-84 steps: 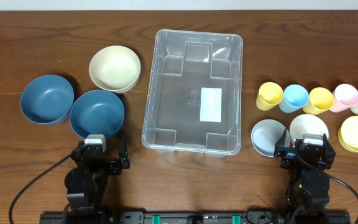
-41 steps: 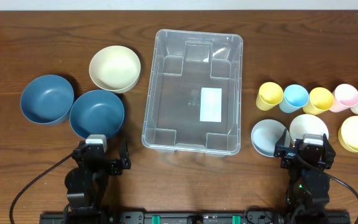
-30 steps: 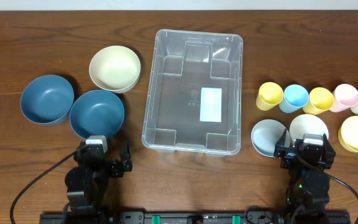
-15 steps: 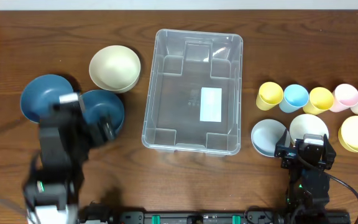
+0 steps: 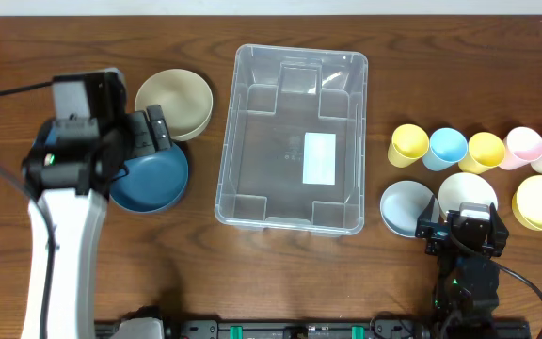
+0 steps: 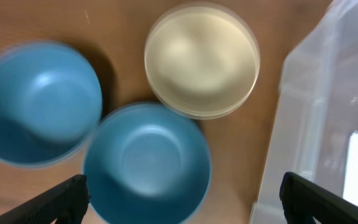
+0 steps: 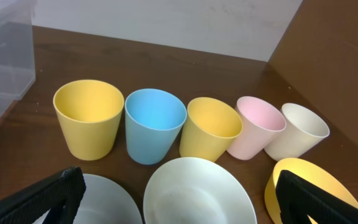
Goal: Pack container
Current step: 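Reach the left gripper to the front blue bowl and grasp its rim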
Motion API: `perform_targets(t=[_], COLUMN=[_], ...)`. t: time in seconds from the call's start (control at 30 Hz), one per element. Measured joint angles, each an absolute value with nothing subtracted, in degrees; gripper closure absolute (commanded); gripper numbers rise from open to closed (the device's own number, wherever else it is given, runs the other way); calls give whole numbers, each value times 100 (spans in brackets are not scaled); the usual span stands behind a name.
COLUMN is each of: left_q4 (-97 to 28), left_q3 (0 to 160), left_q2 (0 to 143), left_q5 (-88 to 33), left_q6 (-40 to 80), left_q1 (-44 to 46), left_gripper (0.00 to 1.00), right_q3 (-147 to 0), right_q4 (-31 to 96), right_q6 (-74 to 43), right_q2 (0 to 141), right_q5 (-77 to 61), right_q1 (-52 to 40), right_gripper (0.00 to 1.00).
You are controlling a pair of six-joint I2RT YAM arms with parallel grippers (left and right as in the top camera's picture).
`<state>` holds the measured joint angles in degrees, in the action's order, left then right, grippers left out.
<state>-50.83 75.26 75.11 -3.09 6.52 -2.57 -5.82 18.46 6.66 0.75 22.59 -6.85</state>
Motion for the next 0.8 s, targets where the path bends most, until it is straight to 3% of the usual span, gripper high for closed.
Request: perform_targets(t=[0.37, 0.47, 0.57, 0.67, 0.8], left_q4=[-5472, -5553, -5555, -5553, -5553], left_q3=[7526, 7526, 7526, 7526, 7524], left_q2=[9225, 9574, 9948, 10239, 10495], left_q5=[-746, -751, -718, -644, -445], left_q6=[751, 755, 768, 786, 884], left_q1=[-145, 47, 231, 336, 360], left_gripper=[0, 5, 16, 33, 37], right_q3=[-582, -582, -582, -582, -582], right_q4=[1846, 1846, 1846, 1846, 1846], right_q6=[666, 668, 666, 666, 666], right_q2=[75, 75, 75, 75, 75], right_q5=[2259, 2259, 2257, 2259, 2257], right_q1=[-687, -685, -685, -687, -687], right_gripper=[1, 1, 1, 1, 1])
